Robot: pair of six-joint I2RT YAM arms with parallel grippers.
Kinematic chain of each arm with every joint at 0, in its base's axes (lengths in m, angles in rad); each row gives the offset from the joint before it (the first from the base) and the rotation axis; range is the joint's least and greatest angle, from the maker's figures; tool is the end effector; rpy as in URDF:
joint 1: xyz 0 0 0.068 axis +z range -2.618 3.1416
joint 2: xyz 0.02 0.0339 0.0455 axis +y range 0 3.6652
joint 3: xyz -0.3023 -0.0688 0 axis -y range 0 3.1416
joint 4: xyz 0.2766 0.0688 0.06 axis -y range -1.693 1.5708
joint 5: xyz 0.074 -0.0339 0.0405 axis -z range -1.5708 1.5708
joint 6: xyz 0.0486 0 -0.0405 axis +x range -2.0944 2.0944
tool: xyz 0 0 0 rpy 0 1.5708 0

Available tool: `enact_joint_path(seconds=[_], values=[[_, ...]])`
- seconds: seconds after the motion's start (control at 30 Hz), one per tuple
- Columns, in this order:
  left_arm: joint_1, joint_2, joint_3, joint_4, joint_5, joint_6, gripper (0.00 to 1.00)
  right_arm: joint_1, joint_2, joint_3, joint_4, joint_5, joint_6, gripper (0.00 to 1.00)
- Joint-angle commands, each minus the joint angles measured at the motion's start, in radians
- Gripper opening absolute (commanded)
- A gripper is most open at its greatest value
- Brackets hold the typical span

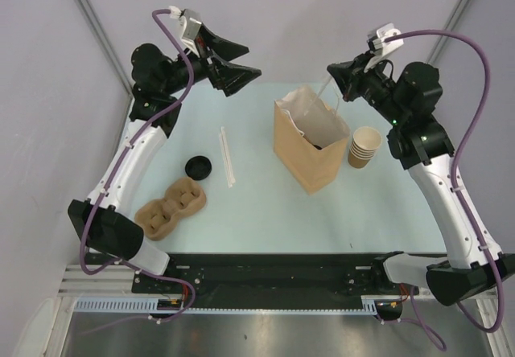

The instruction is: Pack the takeout coffee

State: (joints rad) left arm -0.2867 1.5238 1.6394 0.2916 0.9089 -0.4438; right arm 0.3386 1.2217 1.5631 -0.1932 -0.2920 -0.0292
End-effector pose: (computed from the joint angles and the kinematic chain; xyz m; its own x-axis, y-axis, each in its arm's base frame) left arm 0.3431 -0.1411 0.5481 -0.0299 -0.2663 -0.9634 0.9475 0.2993 -0.1121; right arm 0.2560 0.1050 0.5645 0.1563 0.0254 -0.9874 -0.5823 0.8098 -0.0714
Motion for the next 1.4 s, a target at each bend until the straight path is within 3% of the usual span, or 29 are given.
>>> enact_joint_path(seconds=[0.0, 0.5, 0.93, 1.07, 1.2, 1.37], values=[[0.017, -0.068, -0.030, -0.025, -0.033, 0.023, 0.99, 0.016, 0.005, -0.041, 0.126, 0.002, -0.028, 0.00], [0.037, -0.126, -0.089, -0.078, -0.067, 0.093, 0.99, 0.034, 0.093, -0.173, 0.301, -0.010, -0.124, 0.00], [0.047, -0.106, -0.067, -0.109, -0.071, 0.114, 0.99, 0.034, 0.162, -0.239, 0.405, -0.027, -0.113, 0.00], [0.049, -0.096, -0.064, -0.115, -0.070, 0.119, 1.00, 0.025, 0.150, -0.242, 0.331, -0.079, -0.078, 0.59], [0.052, -0.090, -0.069, -0.114, -0.067, 0.116, 1.00, 0.017, 0.085, -0.242, 0.233, -0.090, -0.060, 0.74], [0.052, -0.071, -0.069, -0.109, -0.053, 0.111, 1.00, 0.019, -0.016, -0.241, 0.161, -0.093, -0.051, 0.84]])
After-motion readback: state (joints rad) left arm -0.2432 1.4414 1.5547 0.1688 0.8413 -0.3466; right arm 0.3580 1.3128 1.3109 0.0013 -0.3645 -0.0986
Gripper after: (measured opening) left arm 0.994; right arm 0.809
